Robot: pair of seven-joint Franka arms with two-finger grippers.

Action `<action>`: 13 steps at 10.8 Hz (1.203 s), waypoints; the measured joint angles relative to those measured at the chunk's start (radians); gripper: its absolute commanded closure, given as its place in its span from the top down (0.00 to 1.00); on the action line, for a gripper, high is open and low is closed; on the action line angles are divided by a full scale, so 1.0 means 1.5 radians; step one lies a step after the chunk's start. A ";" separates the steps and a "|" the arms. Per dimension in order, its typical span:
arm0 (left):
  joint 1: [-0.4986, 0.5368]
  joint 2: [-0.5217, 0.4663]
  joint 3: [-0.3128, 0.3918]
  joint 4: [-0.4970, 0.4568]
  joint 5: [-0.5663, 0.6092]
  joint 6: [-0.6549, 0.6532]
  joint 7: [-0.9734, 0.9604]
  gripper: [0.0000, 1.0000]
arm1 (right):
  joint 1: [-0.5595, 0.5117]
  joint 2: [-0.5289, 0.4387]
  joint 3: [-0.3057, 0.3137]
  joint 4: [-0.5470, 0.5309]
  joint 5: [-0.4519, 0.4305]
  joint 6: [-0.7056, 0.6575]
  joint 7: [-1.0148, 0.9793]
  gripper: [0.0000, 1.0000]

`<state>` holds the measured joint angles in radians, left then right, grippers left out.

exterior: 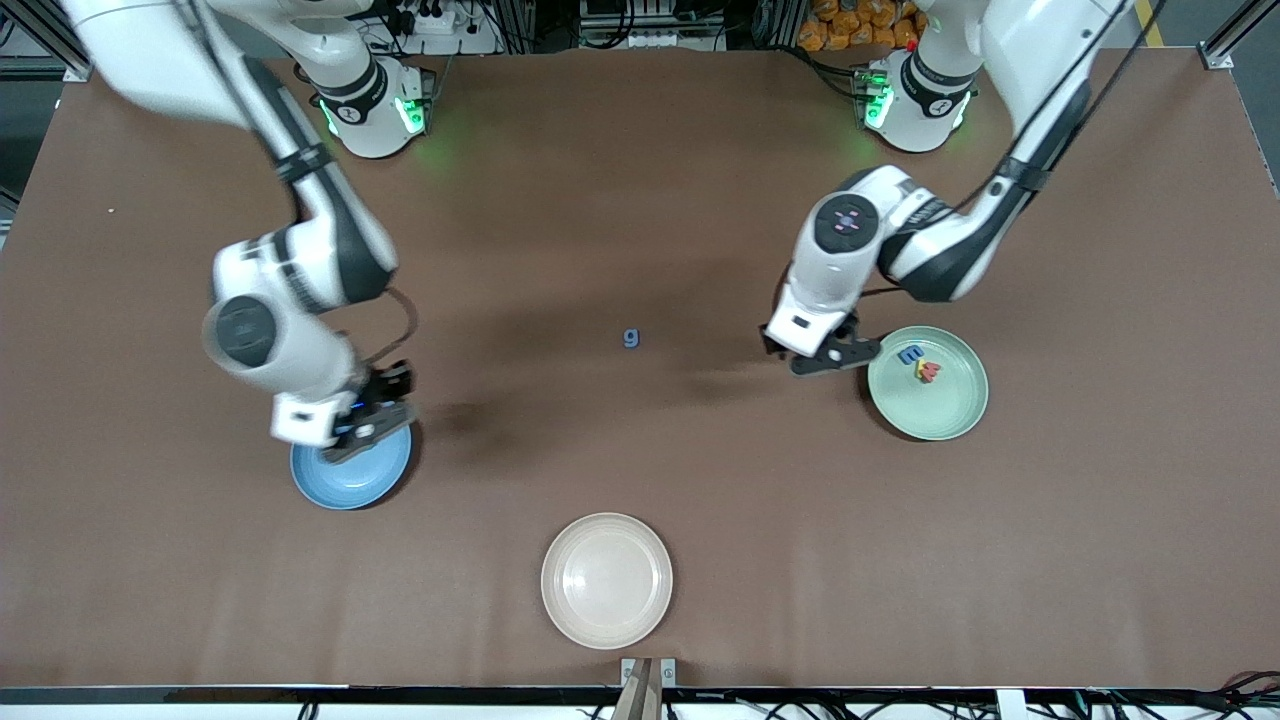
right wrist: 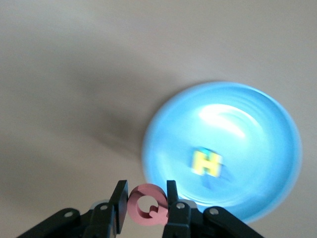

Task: Sort uppercase to blue plate, lowercase to green plate
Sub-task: 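Place the Q on the blue plate while the left gripper reaches the 6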

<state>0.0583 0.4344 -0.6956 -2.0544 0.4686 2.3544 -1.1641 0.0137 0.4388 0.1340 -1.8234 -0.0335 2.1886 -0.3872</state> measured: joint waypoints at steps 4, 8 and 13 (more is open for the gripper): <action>-0.089 0.061 0.000 0.079 -0.002 0.000 -0.107 0.64 | -0.003 0.063 -0.064 0.026 0.047 0.037 -0.075 0.22; -0.171 0.122 0.007 0.170 -0.001 0.001 -0.110 0.64 | -0.005 0.095 -0.069 0.047 0.053 0.058 -0.070 1.00; -0.347 0.195 0.152 0.258 -0.002 0.001 -0.113 0.64 | 0.001 0.050 -0.066 0.121 0.057 -0.059 -0.070 1.00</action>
<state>-0.4619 0.7276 -0.4671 -1.6669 0.4661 2.3557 -1.3339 0.0154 0.5132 0.0347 -1.6417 0.0521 2.1006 -0.4925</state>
